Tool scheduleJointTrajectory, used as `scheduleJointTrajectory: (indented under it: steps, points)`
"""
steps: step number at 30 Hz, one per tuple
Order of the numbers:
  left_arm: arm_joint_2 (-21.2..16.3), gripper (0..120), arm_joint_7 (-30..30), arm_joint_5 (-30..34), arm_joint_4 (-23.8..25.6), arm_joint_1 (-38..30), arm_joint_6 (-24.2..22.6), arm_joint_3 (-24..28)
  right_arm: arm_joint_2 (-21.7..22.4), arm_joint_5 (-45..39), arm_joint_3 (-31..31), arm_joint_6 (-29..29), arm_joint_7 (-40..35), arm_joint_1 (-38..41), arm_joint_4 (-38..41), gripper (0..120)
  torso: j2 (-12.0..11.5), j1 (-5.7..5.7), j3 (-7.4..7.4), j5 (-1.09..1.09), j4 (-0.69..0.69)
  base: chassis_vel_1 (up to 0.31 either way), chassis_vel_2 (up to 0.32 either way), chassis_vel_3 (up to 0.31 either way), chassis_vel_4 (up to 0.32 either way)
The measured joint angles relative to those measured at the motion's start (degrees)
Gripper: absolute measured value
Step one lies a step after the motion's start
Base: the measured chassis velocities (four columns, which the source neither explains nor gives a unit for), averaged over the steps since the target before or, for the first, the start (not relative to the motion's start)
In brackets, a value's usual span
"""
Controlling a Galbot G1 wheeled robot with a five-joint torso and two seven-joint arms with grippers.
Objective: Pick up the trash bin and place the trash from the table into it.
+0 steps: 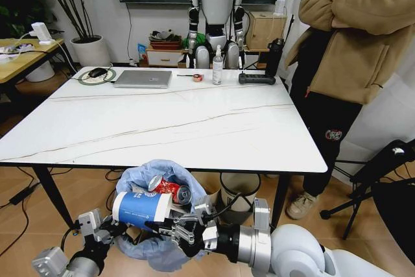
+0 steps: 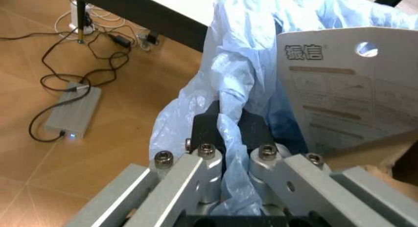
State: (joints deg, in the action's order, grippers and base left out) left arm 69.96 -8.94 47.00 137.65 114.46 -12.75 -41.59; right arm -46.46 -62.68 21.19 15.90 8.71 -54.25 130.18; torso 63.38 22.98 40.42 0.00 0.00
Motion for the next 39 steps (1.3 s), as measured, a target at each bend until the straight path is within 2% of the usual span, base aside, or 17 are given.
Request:
scheduleJointTrajectory:
  steps: [13, 14, 16, 22, 25, 30, 32, 38, 39]
  points:
    - [-0.8, 0, -0.4, 1.0, 0.3, 0.2, -0.1, -0.8, -0.4, 2.4, -0.3, -0.7, -0.2, -1.0, -0.8, 2, 0.0, 0.00, 0.00, 0.00, 0.00, 0.000, 0.000, 0.000, 0.000]
    - [-1.0, 0, -0.5, 1.3, 0.3, 0.1, -0.1, -0.9, -0.4, 2.7, -0.3, -1.0, -0.4, -1.0, -1.1, 10, 0.0, 0.00, 0.00, 0.00, 0.00, 0.000, 0.000, 0.000, 0.000]
    - [-1.0, 0, -0.5, 1.3, 0.3, 0.1, -0.1, -0.9, -0.4, 2.8, -0.3, -1.0, -0.4, -1.0, -1.2, 13, 0.0, 0.00, 0.00, 0.00, 0.00, 0.000, 0.000, 0.000, 0.000]
    - [-1.1, 0, -0.6, 1.6, 0.1, -0.2, -0.1, -0.8, -0.6, 3.1, -0.3, -1.1, -0.9, -1.1, -1.6, 38, 0.0, 0.00, 0.00, 0.00, 0.00, 0.000, 0.000, 0.000, 0.000]
    - [-1.2, 0, -0.7, 1.8, 0.1, -0.2, -0.1, -0.8, -0.5, 3.1, -0.3, -1.2, -1.0, -1.1, -1.7, 44, 0.0, 0.00, 0.00, 0.00, 0.00, 0.000, 0.000, 0.000, 0.000]
    - [-1.4, 0, -0.7, 1.9, 0.1, -0.2, -0.2, -0.8, 0.1, 3.3, -0.8, -1.2, -1.3, -1.3, -1.7, 68, 0.0, 0.00, 0.00, 0.00, 0.00, 0.000, 0.000, 0.000, 0.000]
    - [-1.4, 0, -0.7, 1.9, 0.1, -0.2, -0.2, -0.8, 0.3, 3.3, -0.9, -1.2, -1.4, -1.3, -1.7, 70, 0.0, 0.00, 0.00, 0.00, 0.00, 0.000, 0.000, 0.000, 0.000]
    - [-1.6, 0, -0.8, 2.0, 0.1, -0.5, -0.2, -0.9, 2.1, 3.3, -2.6, -1.2, -2.1, -1.8, -1.0, 96, 0.0, 0.00, 0.00, 0.01, 0.00, 0.000, 0.000, 0.000, 0.000]
    - [-1.6, 0, -0.8, 2.0, 0.1, -0.5, -0.2, -0.9, 2.1, 3.3, -2.6, -1.2, -2.1, -1.8, -1.0, 96, 0.0, 0.00, 0.00, 0.01, 0.00, 0.000, 0.000, 0.000, 0.000]
